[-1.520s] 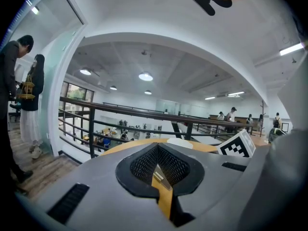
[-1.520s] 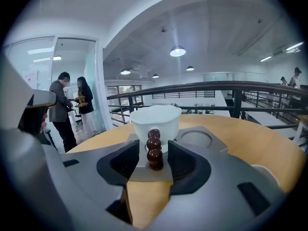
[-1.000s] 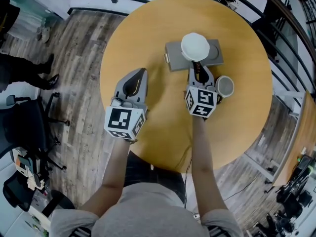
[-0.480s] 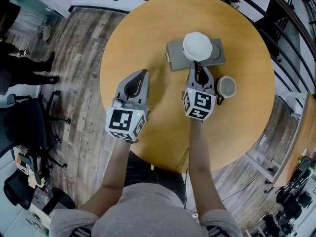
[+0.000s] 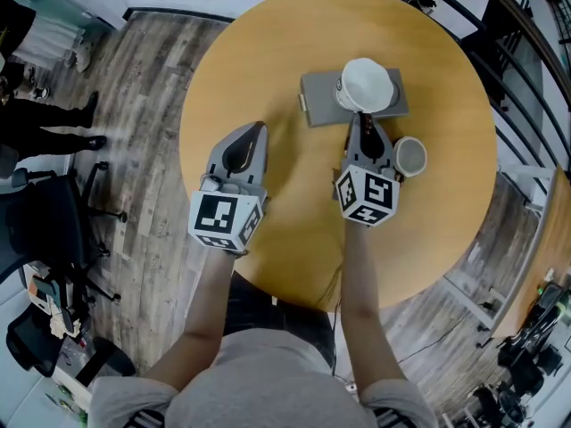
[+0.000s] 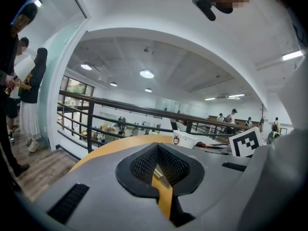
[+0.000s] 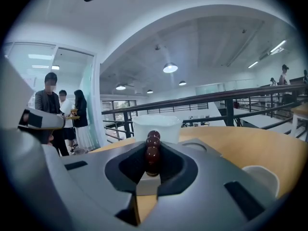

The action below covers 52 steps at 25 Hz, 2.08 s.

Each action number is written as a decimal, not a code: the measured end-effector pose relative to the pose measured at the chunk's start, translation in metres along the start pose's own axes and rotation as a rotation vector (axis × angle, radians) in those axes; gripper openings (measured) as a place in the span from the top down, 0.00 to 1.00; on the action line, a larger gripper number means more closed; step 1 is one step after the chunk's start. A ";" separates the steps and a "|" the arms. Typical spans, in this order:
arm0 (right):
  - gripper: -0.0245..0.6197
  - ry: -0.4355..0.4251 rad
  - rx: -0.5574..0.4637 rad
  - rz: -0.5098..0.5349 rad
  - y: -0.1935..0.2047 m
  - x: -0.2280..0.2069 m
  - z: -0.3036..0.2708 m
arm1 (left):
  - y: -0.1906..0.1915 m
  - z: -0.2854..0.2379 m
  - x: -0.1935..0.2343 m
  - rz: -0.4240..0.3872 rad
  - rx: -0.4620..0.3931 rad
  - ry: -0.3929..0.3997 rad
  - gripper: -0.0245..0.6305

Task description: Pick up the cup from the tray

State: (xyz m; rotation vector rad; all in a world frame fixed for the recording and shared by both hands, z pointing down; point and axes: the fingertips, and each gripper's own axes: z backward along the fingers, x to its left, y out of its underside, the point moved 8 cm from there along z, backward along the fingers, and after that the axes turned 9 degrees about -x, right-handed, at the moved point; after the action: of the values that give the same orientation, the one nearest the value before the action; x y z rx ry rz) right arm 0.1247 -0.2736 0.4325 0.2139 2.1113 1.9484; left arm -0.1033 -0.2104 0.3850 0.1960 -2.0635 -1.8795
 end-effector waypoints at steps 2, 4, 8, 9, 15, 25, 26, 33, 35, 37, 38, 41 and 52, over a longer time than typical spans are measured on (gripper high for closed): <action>0.91 -0.005 -0.022 -0.002 -0.010 0.001 0.005 | -0.001 -0.001 0.000 -0.002 -0.003 0.003 0.95; 0.91 -0.014 -0.037 0.010 -0.019 0.001 0.010 | -0.002 -0.001 0.000 -0.002 -0.007 0.004 0.95; 0.91 -0.028 -0.053 0.021 -0.032 0.000 0.026 | -0.005 -0.004 -0.006 -0.005 -0.020 0.015 0.95; 0.91 -0.028 -0.056 0.026 -0.034 0.000 0.031 | -0.006 -0.004 -0.008 -0.006 -0.022 0.019 0.95; 0.91 -0.020 -0.056 -0.006 -0.038 0.000 0.066 | -0.007 0.000 -0.020 -0.001 -0.027 0.047 0.95; 0.91 -0.003 0.021 -0.068 -0.006 0.006 0.115 | -0.004 0.016 -0.036 -0.006 -0.022 0.084 0.95; 0.91 -0.004 0.034 -0.077 -0.002 0.006 0.118 | -0.003 0.017 -0.037 -0.008 -0.017 0.083 0.95; 0.91 -0.001 0.102 -0.117 0.024 0.008 0.131 | 0.002 0.026 -0.047 -0.016 -0.002 0.088 0.95; 0.91 0.003 0.116 -0.125 0.030 0.007 0.131 | 0.002 0.028 -0.048 -0.019 -0.010 0.082 0.95; 0.91 0.002 0.127 -0.126 0.036 0.007 0.130 | 0.002 0.030 -0.048 -0.022 -0.013 0.078 0.95; 0.91 0.000 0.133 -0.124 0.039 0.006 0.129 | 0.003 0.031 -0.048 -0.022 -0.012 0.076 0.95; 0.91 -0.009 0.156 -0.114 0.049 0.006 0.125 | 0.007 0.033 -0.046 -0.021 -0.008 0.071 0.95; 0.91 -0.024 0.217 -0.043 0.068 0.012 0.121 | 0.007 0.037 -0.040 -0.016 -0.005 0.060 0.95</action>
State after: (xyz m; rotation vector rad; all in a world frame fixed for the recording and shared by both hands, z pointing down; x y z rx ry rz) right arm 0.1433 -0.1484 0.4906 0.2300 2.2908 1.6835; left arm -0.0777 -0.1616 0.3830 0.2652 -2.0239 -1.8649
